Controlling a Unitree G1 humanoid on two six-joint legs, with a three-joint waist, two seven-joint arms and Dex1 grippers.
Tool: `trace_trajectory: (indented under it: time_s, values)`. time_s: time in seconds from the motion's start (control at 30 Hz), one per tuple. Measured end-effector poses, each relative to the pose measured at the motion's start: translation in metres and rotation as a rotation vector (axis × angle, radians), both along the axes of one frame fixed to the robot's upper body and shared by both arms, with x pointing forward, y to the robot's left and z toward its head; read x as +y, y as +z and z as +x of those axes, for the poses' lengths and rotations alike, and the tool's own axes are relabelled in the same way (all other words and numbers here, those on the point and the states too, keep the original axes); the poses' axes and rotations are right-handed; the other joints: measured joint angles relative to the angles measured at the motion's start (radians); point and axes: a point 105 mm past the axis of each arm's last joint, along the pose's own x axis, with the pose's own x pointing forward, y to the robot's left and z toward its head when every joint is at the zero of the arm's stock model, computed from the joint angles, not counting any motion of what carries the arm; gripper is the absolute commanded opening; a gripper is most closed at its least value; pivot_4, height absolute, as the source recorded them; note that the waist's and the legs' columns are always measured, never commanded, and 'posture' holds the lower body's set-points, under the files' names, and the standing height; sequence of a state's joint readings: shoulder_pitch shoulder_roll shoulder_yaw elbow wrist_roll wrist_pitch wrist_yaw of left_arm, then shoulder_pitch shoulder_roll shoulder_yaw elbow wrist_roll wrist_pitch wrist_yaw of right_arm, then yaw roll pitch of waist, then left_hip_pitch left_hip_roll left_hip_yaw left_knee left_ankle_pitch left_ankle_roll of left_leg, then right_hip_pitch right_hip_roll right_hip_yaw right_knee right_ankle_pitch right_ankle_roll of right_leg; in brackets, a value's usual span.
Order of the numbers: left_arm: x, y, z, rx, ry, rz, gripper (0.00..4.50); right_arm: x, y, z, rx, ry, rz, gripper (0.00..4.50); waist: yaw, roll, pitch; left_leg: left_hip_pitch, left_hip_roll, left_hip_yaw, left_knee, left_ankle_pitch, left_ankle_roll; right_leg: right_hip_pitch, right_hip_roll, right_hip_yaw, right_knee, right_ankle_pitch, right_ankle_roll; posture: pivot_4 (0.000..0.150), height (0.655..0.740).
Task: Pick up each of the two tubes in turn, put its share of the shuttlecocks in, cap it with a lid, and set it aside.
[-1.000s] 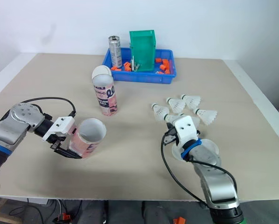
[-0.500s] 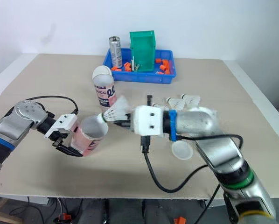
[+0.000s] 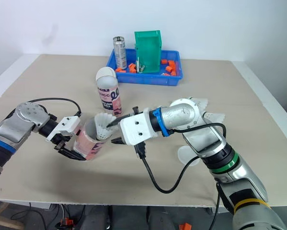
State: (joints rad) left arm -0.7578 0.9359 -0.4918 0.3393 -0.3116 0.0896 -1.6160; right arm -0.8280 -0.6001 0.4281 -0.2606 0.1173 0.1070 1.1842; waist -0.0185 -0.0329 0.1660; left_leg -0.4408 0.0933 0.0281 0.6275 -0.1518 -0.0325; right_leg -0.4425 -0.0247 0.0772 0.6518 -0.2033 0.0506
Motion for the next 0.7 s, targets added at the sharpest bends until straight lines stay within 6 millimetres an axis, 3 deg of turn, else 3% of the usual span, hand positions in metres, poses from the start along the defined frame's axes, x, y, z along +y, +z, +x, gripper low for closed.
trace_trajectory:
  time_s: [0.13, 0.23, 0.3, 0.4, 0.5, 0.57, 0.7]
  values:
    - [-0.001, 0.000, -0.001, -0.001, -0.003, -0.002, 3.24, -0.014, 0.020, 0.005, 0.085, -0.065, 0.147, 3.00, 0.001, 0.000, 0.000, -0.001, 0.000, 0.000, 0.000, 0.000, 0.000, 0.000, 0.000, 0.000, 0.000, 0.000, 0.000, 0.150, 0.7083]
    - [0.000, -0.001, -0.003, 0.000, -0.001, -0.012, 3.24, -0.047, 0.024, 0.012, 0.170, -0.228, 0.296, 3.00, 0.004, -0.001, -0.001, -0.001, 0.000, 0.000, -0.001, -0.001, -0.002, 0.000, 0.000, 0.000, 0.000, -0.002, 0.001, 0.150, 0.7083]
    - [0.000, -0.001, -0.003, -0.002, 0.000, -0.014, 3.24, -0.070, 0.014, 0.020, 0.240, -0.378, 0.385, 3.00, 0.004, -0.001, -0.001, -0.001, 0.000, 0.000, -0.002, -0.002, -0.001, 0.000, 0.000, 0.000, 0.000, -0.003, 0.000, 0.150, 0.7083]
    - [0.002, -0.001, -0.005, -0.005, 0.005, -0.015, 3.24, -0.108, -0.027, 0.027, 0.337, -0.668, 0.462, 3.00, 0.002, -0.001, -0.001, 0.001, 0.000, 0.000, -0.002, -0.002, -0.002, 0.000, 0.000, 0.000, 0.001, -0.004, 0.000, 0.150, 0.7083]
    - [0.005, -0.002, -0.005, -0.009, 0.012, -0.012, 3.24, -0.129, -0.060, 0.032, 0.371, -0.909, 0.534, 3.00, 0.000, 0.000, -0.002, 0.001, 0.000, 0.000, -0.003, -0.002, -0.001, 0.000, 0.001, 0.000, 0.001, -0.004, 0.000, 0.150, 0.7083]
    - [0.007, -0.002, -0.005, -0.012, 0.020, -0.008, 3.24, -0.137, -0.074, 0.040, 0.378, -1.067, 0.617, 3.00, -0.006, 0.000, -0.002, 0.002, 0.000, 0.000, -0.001, -0.002, -0.001, 0.000, 0.001, 0.001, 0.002, -0.003, 0.000, 0.150, 0.7083]
    - [0.007, -0.003, -0.004, -0.018, 0.023, -0.006, 3.24, -0.138, -0.076, 0.052, 0.333, -1.193, 0.700, 3.00, -0.008, 0.000, -0.002, 0.003, 0.000, 0.000, 0.001, -0.002, -0.001, 0.001, 0.001, 0.001, 0.001, -0.002, 0.000, 0.150, 0.7083]
